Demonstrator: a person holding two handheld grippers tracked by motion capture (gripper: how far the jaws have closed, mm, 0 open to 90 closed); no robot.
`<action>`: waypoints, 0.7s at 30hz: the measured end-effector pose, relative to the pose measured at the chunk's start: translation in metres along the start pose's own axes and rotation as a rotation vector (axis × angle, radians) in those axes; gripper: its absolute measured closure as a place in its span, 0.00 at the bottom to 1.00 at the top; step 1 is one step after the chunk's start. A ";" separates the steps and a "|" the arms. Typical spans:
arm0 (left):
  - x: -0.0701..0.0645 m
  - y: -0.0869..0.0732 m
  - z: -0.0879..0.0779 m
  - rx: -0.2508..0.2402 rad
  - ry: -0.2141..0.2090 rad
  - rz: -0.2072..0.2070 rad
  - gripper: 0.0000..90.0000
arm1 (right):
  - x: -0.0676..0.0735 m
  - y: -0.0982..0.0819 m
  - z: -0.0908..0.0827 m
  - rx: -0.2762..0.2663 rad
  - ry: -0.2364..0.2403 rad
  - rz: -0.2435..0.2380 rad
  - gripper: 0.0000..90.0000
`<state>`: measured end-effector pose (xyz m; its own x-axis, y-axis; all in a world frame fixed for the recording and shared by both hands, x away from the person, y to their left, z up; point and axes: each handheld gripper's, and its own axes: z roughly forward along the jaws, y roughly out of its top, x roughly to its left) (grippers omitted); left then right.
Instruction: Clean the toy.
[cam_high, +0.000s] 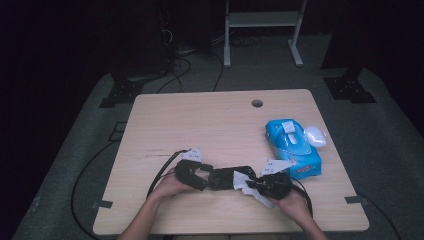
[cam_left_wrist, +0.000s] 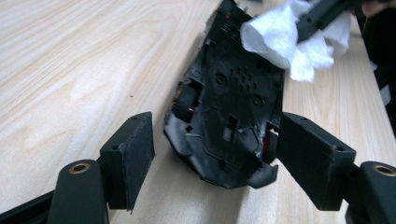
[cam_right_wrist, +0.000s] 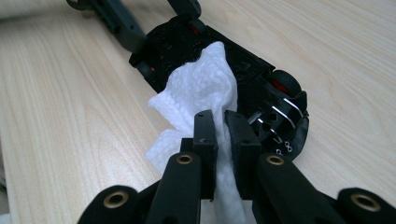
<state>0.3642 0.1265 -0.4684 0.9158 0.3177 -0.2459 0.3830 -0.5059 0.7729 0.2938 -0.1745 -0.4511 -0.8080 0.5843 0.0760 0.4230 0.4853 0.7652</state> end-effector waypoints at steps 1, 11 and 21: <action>0.001 0.000 0.000 -0.001 -0.001 -0.015 0.33 | 0.000 -0.001 0.000 -0.003 -0.002 -0.003 0.92; 0.002 0.001 0.008 0.028 -0.014 -0.049 0.37 | 0.001 -0.003 -0.001 -0.010 -0.001 -0.007 0.93; 0.006 -0.001 0.007 0.035 -0.038 -0.109 0.39 | 0.002 -0.004 -0.001 -0.012 -0.002 -0.013 0.93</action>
<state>0.3703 0.1231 -0.4752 0.8721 0.3418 -0.3501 0.4840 -0.4981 0.7195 0.2900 -0.1764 -0.4535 -0.8127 0.5790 0.0649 0.4073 0.4850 0.7739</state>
